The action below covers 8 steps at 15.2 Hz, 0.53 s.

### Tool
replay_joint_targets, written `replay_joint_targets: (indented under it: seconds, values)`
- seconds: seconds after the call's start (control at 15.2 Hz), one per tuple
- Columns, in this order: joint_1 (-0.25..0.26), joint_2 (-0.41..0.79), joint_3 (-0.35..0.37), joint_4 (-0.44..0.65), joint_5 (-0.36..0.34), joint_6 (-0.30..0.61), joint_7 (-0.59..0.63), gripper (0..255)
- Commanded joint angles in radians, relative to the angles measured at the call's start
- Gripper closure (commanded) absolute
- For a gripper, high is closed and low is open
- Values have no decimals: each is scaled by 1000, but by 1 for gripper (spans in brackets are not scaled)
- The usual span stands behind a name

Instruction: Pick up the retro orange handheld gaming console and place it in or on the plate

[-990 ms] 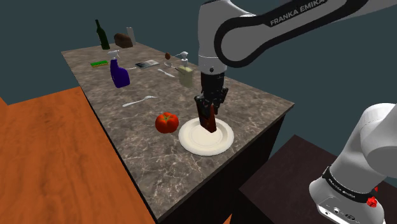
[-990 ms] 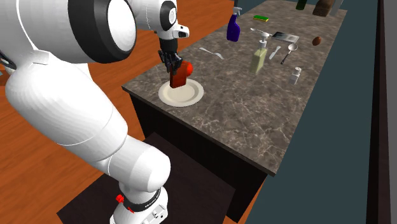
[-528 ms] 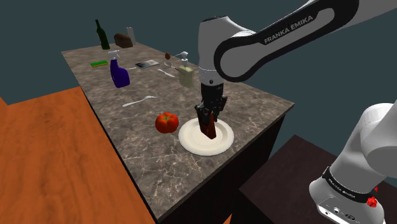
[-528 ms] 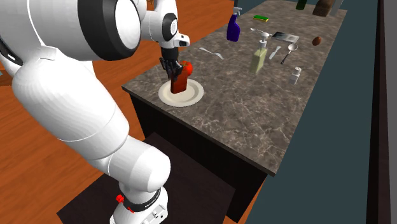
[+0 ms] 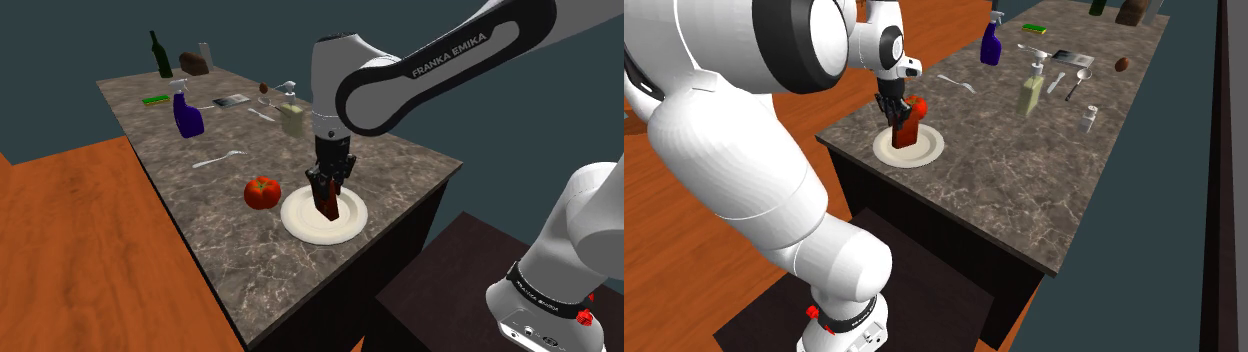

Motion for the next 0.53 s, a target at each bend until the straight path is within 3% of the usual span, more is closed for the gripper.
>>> replay_joint_targets:
  seconds: [0.0, 0.07, 0.13, 0.46]
  values:
    - [-1, 5, -1, -2, -1, 1, 0, 255]
    - [-1, 5, -1, -2, -1, 1, 0, 255]
    - [-1, 3, -1, -2, 0, -1, 0, 0]
    - [-1, 5, -1, -2, -1, 1, 0, 0]
